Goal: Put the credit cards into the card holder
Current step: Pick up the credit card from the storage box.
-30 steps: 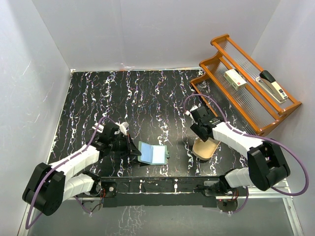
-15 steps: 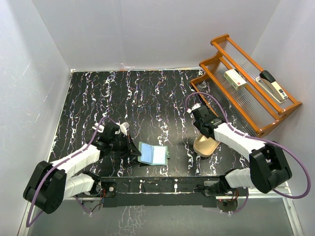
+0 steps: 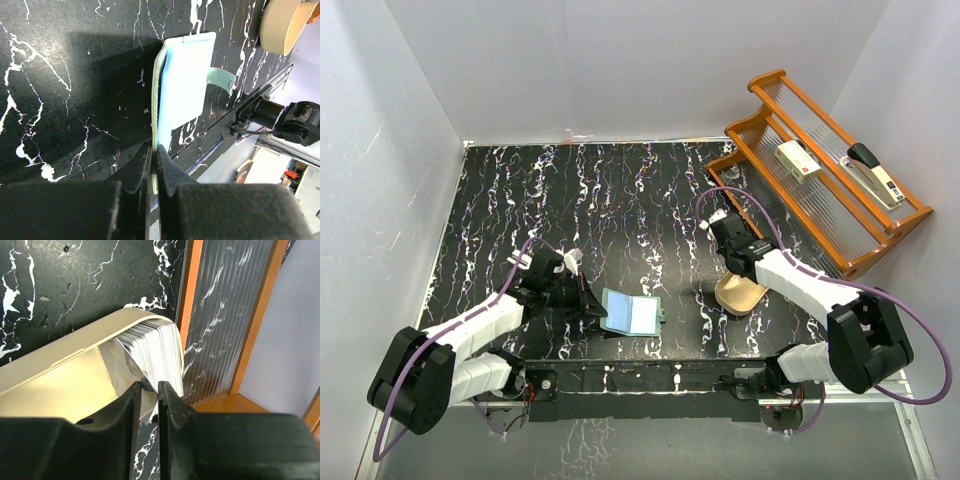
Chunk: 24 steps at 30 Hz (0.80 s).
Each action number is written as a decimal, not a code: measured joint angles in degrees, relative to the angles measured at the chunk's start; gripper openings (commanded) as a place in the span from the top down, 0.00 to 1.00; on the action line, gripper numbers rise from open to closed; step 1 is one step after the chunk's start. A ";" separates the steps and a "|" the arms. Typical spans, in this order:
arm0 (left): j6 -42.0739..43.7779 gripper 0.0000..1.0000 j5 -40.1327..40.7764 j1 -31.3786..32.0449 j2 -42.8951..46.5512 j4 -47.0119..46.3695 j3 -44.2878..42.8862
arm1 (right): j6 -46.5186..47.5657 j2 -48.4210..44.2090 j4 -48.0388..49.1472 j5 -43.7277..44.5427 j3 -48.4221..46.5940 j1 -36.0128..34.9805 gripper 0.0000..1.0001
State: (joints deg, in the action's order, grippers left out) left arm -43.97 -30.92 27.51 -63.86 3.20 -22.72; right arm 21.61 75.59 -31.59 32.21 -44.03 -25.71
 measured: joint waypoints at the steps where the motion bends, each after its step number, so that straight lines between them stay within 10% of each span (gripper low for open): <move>1: -0.02 1.00 0.02 0.00 0.00 0.02 0.00 | -0.07 0.00 -0.24 -0.17 -0.28 0.00 0.90; 24: -0.61 1.00 0.17 0.00 1.79 0.76 0.22 | -8.07 -4.37 -16.74 -21.68 -14.51 0.02 1.00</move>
State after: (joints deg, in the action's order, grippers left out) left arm -44.58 -30.74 27.51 -62.06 3.97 -22.50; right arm 13.54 71.22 -48.34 10.52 -58.54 -25.69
